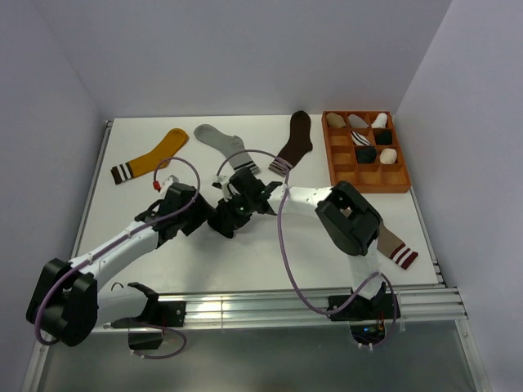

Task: Roll the socks
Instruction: Roll the sock at the center of the board.

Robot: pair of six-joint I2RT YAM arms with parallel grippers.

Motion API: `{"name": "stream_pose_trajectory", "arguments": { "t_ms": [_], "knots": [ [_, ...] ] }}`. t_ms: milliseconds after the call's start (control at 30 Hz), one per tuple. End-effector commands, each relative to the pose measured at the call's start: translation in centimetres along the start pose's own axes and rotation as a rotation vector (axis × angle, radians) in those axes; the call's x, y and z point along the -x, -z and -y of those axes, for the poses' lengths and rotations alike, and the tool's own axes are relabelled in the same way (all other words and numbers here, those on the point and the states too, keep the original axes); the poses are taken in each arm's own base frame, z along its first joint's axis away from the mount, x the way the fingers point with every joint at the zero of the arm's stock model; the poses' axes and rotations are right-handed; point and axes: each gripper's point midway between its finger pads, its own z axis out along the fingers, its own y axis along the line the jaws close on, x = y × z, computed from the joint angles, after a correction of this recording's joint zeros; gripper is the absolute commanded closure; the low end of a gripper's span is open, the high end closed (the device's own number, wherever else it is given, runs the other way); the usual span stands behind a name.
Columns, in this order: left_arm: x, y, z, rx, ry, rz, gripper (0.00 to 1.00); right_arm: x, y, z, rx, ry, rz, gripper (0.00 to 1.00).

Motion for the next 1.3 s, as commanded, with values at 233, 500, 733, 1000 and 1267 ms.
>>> {"name": "stream_pose_trajectory", "arguments": {
  "t_ms": [233, 500, 733, 1000, 1267],
  "knots": [
    [-0.4, 0.5, -0.3, -0.088, 0.051, 0.023, 0.32, -4.0, 0.6, 0.0, 0.318, -0.32, -0.24, 1.0],
    [-1.9, -1.3, -1.0, -0.078, 0.075, -0.02, 0.34, -3.3, 0.2, 0.9, 0.352, -0.346, -0.304, 1.0],
    [-2.0, -2.7, -1.8, -0.038, 0.132, -0.004, 0.38, -3.2, -0.4, 0.9, 0.376, -0.359, -0.318, 1.0],
    [-1.5, -3.1, -1.8, -0.079, 0.194, 0.044, 0.4, -3.4, -0.8, 0.9, 0.396, -0.373, -0.342, 1.0],
    [-1.1, -2.8, -1.3, -0.138, 0.209, 0.073, 0.38, -3.8, -1.0, 0.8, 0.406, -0.385, -0.348, 1.0]
  ]
}}
